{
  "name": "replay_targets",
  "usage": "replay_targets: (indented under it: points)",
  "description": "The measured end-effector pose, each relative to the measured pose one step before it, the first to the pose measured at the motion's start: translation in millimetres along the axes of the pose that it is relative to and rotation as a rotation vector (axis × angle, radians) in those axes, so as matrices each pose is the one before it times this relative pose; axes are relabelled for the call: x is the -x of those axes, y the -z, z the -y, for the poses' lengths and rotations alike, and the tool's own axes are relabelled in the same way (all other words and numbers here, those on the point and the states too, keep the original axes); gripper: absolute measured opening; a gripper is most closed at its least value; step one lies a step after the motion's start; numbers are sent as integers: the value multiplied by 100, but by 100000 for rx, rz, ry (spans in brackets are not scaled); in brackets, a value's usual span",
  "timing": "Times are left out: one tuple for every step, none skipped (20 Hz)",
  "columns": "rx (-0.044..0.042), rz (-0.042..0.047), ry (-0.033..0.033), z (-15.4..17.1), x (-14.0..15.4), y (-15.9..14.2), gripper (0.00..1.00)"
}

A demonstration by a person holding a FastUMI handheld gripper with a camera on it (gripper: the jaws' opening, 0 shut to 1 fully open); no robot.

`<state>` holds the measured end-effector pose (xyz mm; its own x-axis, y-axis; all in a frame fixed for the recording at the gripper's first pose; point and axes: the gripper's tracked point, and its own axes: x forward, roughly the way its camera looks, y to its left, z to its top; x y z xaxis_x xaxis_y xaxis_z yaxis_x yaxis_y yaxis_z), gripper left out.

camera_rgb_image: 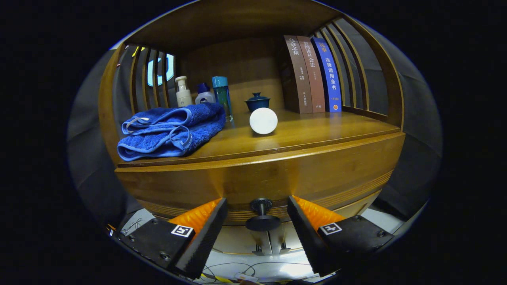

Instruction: Pull open the drawer, take out the items inside it, and place them on the countertop above the cabinet.

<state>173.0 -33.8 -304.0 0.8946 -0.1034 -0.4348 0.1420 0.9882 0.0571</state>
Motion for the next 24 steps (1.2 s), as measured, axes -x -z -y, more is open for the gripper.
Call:
replay_targets:
  points:
    - [267,-498,-591,-208,175,6,100]
    - [127,308,-301,-105,288,-236,100]
    - [22,1012,-164,-24,378,-329,100]
    - [189,861,-120,-97,436,-293,100]
    - [212,489,-209,-157,522,-255,100]
    - [67,437,-338,-125,647,-410,99]
    - [44,1097,-389,-144,927,-593,100]
    - [1,1875,-398,-157,954,-860,100]
    - [43,2170,-244,-99,1036,-987,100]
    - [223,1909,-149,-97,1116,-1056,100]
    - [139,1919,-295,-191,1202,-1003,99]
    - [-99,1994,-671,-188,1157,-1059,99]
    - [-238,2389,-568,-323,1281,-1212,99]
    - [-116,2638,-858,-287,1362,-1209,99]
    - [-48,2613,-645,-352,1223,-1204,99]
    - [65,2201,-470,-244,1215,-978,99]
    - [440,1713,-404,-266,1116,-832,99]
    - [580,1507,-339,-143,1026,-756,99]
    - [549,1288,-215,-167,900,-711,99]
    - [419,1300,-240,-305,967,-673,99]
    - [443,1380,110,-128,814,-663,99]
    - [488,1462,34,-109,815,-642,99]
    - [456,1675,124,-5,623,-612,99]
    - [417,1571,-1,-3,663,-626,99]
